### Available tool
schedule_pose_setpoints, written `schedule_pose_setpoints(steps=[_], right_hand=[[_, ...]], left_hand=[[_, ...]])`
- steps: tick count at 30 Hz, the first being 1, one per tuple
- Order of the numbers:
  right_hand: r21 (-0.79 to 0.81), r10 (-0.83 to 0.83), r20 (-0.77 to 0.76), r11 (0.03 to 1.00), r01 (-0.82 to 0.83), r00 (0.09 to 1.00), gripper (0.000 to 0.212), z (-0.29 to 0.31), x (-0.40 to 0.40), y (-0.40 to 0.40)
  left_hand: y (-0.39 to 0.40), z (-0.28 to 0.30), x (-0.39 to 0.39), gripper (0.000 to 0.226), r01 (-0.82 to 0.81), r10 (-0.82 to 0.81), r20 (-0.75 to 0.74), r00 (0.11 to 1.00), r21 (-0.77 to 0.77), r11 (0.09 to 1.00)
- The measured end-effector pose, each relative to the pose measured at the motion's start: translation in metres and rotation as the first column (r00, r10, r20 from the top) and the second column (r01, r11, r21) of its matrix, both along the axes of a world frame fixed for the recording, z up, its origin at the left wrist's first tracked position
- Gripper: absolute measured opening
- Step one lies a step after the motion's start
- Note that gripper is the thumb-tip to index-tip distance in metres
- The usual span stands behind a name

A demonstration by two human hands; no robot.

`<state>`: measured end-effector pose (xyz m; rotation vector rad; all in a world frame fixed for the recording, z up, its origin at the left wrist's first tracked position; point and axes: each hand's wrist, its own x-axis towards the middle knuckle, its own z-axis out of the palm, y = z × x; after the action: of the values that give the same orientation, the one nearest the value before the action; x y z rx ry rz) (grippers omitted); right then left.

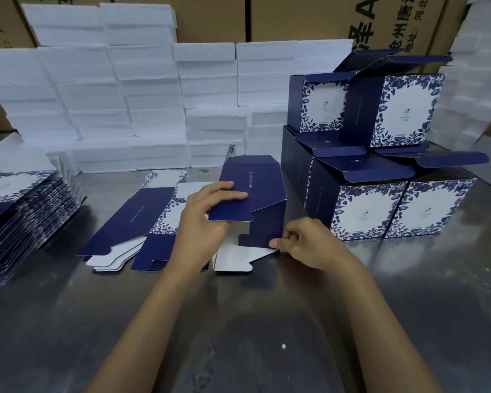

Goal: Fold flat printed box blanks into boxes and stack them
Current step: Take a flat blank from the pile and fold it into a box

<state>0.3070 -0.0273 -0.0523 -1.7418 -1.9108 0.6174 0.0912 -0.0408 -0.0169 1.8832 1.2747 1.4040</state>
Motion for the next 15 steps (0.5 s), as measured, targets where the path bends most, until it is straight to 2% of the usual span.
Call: schedule_pose_setpoints(steps=[8,12,15], right_hand=[[0.033,-0.016,-0.037,0.999,0.017,0.999,0.044,-0.0011,-0.0030,-0.0005],[0.156,-0.023,-0.063,0.987,0.033,0.998,0.053,0.0037,-0.0052,-0.0025],[0.150,-0.009,-0.063,0.989,0.019,0.998,0.052,0.0044,-0.0056,-0.0035]], left_hand=[[0.0000,0.0011,-0.0014,0.069,-0.010,0.011,0.016,1.000,-0.018,1.000],[-0.0003,0.0021,-0.0015,0.069,-0.010,0.011,0.034,0.999,-0.028,1.000],[-0.0007,0.0022,-0.0010,0.069,-0.006,0.007,0.032,0.999,-0.034,0.999]])
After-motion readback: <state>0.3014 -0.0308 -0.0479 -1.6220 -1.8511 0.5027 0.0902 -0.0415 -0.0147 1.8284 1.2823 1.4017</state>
